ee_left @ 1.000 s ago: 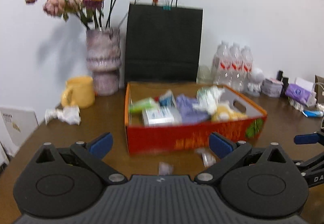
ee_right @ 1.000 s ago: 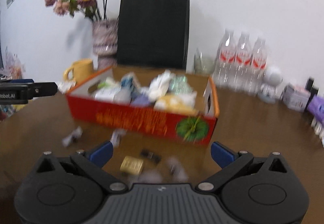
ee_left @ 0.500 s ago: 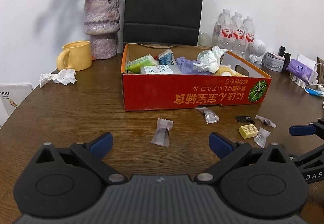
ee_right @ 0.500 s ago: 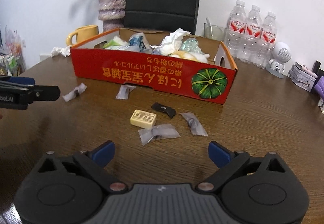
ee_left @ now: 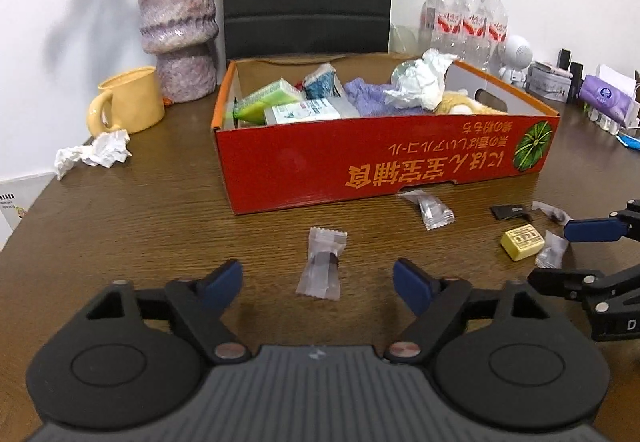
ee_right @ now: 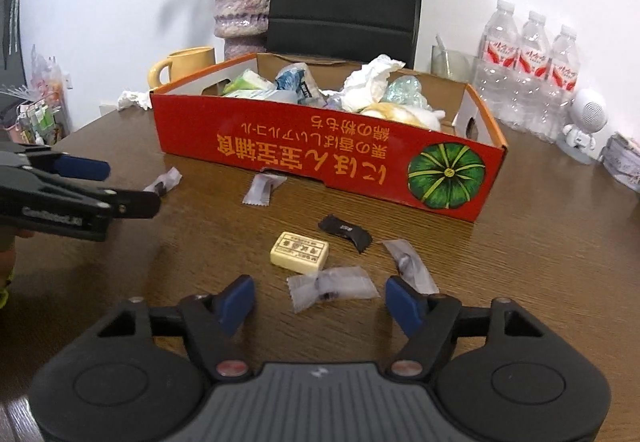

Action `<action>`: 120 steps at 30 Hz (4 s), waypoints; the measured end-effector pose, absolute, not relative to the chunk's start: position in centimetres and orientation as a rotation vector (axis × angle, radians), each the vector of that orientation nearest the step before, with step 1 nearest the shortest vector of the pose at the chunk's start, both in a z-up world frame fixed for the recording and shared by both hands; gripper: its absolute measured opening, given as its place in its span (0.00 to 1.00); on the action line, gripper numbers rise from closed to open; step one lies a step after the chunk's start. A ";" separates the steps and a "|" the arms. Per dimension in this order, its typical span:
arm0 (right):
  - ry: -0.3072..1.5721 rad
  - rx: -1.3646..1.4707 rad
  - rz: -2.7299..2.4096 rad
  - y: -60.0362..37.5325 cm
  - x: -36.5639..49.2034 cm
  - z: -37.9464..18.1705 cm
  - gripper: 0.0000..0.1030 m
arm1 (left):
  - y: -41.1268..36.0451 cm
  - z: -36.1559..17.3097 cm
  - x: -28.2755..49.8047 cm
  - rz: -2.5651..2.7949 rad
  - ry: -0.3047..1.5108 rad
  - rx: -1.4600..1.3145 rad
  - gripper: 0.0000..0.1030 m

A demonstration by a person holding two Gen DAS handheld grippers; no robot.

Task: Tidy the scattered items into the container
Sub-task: 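Grasp a clear candy wrapper with the left tool while the right grasps another, then carry both wrappers into the box and open both tools, then withdraw both tools toward the remaining wrappers, then grasp a clear wrapper with the left tool while the right grasps another wrapper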

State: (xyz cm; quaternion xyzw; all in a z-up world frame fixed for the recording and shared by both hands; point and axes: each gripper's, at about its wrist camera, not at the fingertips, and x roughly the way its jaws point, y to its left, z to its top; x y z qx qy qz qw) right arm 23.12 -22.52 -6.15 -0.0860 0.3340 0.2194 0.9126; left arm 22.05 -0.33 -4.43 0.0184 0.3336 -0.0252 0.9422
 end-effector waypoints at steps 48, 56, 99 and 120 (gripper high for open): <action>0.438 -0.079 0.442 -24.7 23.8 2.4 0.18 | -1.1 3.9 22.6 -0.120 0.427 -0.011 0.20; 0.391 -0.039 0.420 -23.0 29.6 4.3 0.18 | -1.5 4.4 28.4 -0.075 0.402 -0.084 0.20; 0.599 -0.131 0.352 -28.0 24.0 -2.9 0.87 | -1.5 -1.4 19.9 -0.166 0.539 0.091 0.98; 0.698 -0.121 0.394 -26.9 27.0 -6.2 0.47 | -4.2 -4.8 24.8 -0.212 0.692 0.081 0.33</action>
